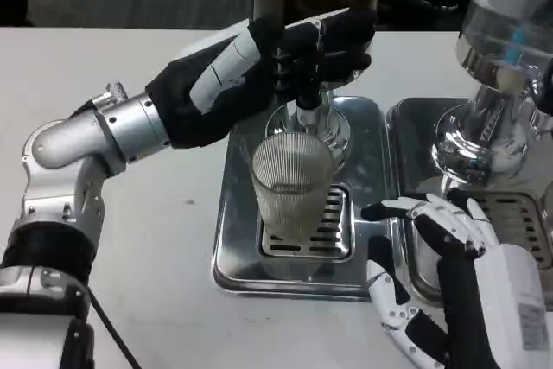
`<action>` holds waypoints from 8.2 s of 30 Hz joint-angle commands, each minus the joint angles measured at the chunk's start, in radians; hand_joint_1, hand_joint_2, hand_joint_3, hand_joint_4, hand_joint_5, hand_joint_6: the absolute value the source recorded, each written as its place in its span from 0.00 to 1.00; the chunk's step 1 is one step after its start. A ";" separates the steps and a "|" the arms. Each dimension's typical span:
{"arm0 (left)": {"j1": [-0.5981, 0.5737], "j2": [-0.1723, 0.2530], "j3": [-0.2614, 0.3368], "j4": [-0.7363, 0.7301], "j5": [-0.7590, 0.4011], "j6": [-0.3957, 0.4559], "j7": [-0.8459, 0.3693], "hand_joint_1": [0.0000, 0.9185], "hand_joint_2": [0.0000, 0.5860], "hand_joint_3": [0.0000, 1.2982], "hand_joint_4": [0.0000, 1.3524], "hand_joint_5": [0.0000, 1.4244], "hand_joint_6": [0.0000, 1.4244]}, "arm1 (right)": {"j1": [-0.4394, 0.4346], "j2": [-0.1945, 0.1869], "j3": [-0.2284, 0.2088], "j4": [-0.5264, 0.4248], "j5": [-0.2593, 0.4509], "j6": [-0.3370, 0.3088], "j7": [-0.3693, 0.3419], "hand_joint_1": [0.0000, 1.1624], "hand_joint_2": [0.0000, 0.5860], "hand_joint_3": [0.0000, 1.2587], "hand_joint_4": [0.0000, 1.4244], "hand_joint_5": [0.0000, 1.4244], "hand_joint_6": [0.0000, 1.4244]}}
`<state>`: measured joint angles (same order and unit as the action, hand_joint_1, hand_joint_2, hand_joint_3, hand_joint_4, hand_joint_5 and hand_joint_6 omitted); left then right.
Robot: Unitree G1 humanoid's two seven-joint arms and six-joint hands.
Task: Grasp the cup under the faucet to collect the drink, then remove the cup.
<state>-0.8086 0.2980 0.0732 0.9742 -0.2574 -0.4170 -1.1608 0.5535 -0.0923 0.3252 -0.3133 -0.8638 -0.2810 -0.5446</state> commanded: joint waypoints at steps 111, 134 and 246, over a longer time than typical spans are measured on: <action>0.084 0.138 -0.215 0.044 0.276 -0.476 0.334 0.00 0.11 0.10 0.00 0.00 0.03 | -0.434 0.062 -0.063 0.269 0.641 0.225 0.585 0.55 0.39 0.00 0.00 0.00 0.01; 0.082 0.111 -0.140 0.026 0.116 -0.346 0.216 0.00 0.10 0.11 0.00 0.02 0.05 | -0.526 0.076 -0.098 0.447 0.678 0.123 0.583 0.55 0.40 0.00 0.00 0.00 0.00; 0.746 0.130 0.254 -0.579 -0.156 -0.012 0.313 0.00 0.20 0.40 0.30 0.29 0.27 | -0.845 0.075 -0.103 1.055 0.534 -0.177 0.390 0.66 0.29 0.00 0.00 0.07 0.16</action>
<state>-0.0731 0.4148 0.3229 0.3871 -0.4225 -0.4221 -0.8562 -0.2851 -0.0316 0.2099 0.7063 -0.3292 -0.4666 -0.1666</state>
